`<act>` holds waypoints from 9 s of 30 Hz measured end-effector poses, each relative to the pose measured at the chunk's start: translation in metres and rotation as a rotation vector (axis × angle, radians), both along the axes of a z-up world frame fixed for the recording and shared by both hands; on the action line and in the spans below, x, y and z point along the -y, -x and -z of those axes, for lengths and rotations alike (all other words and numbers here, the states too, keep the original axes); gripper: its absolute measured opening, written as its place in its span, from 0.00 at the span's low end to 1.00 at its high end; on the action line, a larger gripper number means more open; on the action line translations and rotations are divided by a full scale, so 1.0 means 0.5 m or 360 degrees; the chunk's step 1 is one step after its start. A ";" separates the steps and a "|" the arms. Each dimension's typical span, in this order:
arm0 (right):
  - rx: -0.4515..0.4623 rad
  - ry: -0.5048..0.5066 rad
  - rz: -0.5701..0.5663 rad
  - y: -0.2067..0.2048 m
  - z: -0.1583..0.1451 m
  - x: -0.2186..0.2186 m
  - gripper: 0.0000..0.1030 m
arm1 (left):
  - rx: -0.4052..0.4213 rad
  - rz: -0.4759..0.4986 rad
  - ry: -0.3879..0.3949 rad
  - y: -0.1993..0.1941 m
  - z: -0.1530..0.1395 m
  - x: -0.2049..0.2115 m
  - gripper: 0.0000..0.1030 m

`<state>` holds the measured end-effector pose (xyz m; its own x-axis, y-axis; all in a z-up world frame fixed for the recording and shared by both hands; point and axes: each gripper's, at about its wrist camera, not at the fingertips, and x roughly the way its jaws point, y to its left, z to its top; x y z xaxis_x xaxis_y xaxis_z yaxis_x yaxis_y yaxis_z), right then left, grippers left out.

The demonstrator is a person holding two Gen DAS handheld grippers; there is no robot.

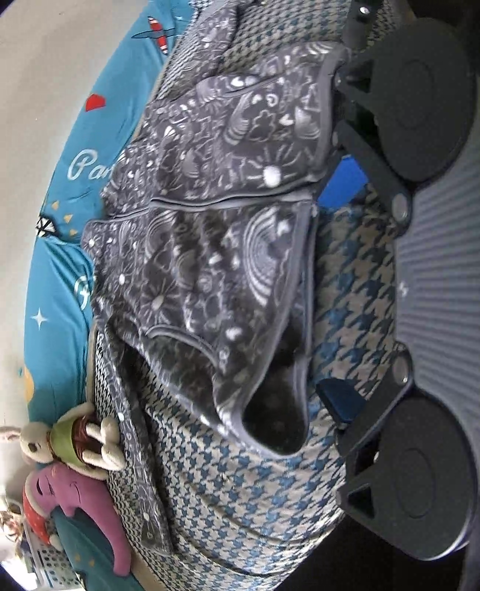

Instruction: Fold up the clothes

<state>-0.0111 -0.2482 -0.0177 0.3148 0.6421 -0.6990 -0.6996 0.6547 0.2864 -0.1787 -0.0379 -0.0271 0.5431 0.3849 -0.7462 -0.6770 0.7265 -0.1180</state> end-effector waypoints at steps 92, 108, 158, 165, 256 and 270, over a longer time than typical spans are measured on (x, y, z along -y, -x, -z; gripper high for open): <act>-0.0008 -0.0113 -0.0284 0.022 -0.045 -0.159 0.32 | 0.0070 -0.0256 0.0271 0.063 -0.003 -0.138 1.00; 0.0054 -0.0160 -0.0194 -0.168 -0.101 -0.172 0.44 | 0.0078 -0.0218 0.0139 -0.012 -0.072 -0.209 1.00; -0.0224 -0.0194 0.0300 -0.473 -0.018 -0.216 0.44 | -0.0008 -0.0080 0.0038 -0.338 0.015 -0.502 0.51; -0.0232 -0.0160 0.0321 -0.485 -0.003 -0.246 0.45 | -0.0109 -0.0129 -0.0135 -0.341 0.011 -0.512 0.43; 0.0205 -0.0201 0.0787 -0.614 -0.031 -0.262 0.25 | -0.0213 0.0282 0.0011 -0.449 -0.004 -0.310 0.93; 0.0061 -0.0222 0.0843 -0.572 -0.063 -0.155 0.45 | -0.0208 0.0306 -0.0093 -0.444 -0.010 -0.298 0.99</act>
